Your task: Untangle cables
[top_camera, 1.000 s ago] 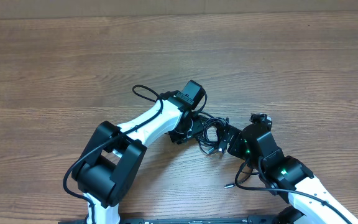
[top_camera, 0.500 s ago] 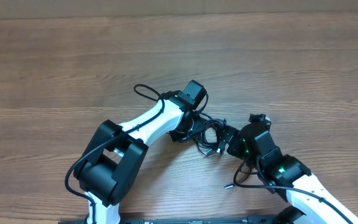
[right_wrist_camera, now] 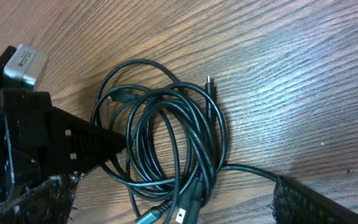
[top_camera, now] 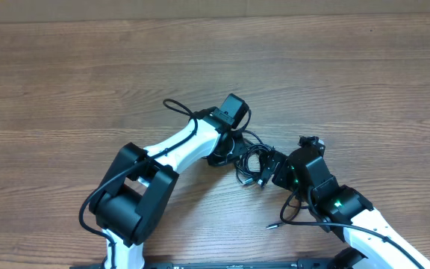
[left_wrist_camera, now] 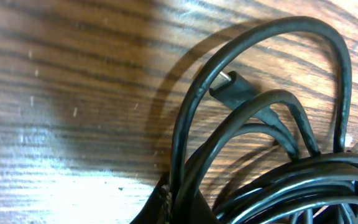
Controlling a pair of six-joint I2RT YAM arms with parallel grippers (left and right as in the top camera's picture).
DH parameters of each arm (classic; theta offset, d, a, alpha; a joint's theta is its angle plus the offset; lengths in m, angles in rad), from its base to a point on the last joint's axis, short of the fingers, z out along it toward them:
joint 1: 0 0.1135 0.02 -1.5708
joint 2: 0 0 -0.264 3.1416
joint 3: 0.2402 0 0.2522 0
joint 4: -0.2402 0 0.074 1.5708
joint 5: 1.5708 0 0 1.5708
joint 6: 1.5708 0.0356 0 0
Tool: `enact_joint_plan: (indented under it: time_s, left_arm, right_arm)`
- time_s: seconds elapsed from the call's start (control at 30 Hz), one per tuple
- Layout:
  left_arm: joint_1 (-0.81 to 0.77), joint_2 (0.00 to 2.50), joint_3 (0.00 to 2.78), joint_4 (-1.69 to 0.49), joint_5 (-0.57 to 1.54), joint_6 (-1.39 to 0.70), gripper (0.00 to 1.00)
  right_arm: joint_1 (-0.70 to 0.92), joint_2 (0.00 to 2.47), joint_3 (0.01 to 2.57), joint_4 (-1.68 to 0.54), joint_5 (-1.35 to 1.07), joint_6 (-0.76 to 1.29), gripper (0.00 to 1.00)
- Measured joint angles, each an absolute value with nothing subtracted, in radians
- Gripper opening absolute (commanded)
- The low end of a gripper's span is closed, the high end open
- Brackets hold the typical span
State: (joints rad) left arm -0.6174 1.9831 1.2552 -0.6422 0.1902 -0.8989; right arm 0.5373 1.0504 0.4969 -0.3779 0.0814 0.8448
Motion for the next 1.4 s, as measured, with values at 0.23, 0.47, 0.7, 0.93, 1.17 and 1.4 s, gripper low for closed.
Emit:
enact_joint_plan:
  time_s: [0.23, 0.47, 0.7, 0.93, 1.17, 1.4]
  left_arm:
    - [-0.515, 1.993, 1.325, -0.802, 0.168, -0.694, 0.04]
    - [-0.423, 1.835, 1.390, -0.859, 0.206, -0.434, 0.05]
    - [-0.426, 1.580, 1.414, -0.913, 0.333, -0.235, 0.04]
    - [-0.426, 1.488, 1.415, -0.979, 0.368, -0.175, 0.04]
    - [-0.426, 1.486, 1.415, -1.003, 0.530, -0.094, 0.04]
    - [-0.426, 1.486, 1.415, -0.995, 0.806, 0.016, 0.04]
  right_arm:
    - [0.537, 1.050, 0.497, -0.373, -0.014, 0.845, 1.00]
    - [0.537, 1.050, 0.497, -0.275, -0.167, 0.845, 1.00]
    - [0.537, 1.050, 0.497, -0.244, -0.238, 0.846, 1.00]
    - [0.537, 1.051, 0.497, -0.165, -0.306, 0.860, 1.00]
    - [0.537, 1.051, 0.497, -0.117, -0.286, 0.934, 1.00]
    - [0.538, 1.054, 0.497, -0.112, -0.167, 0.980, 1.00]
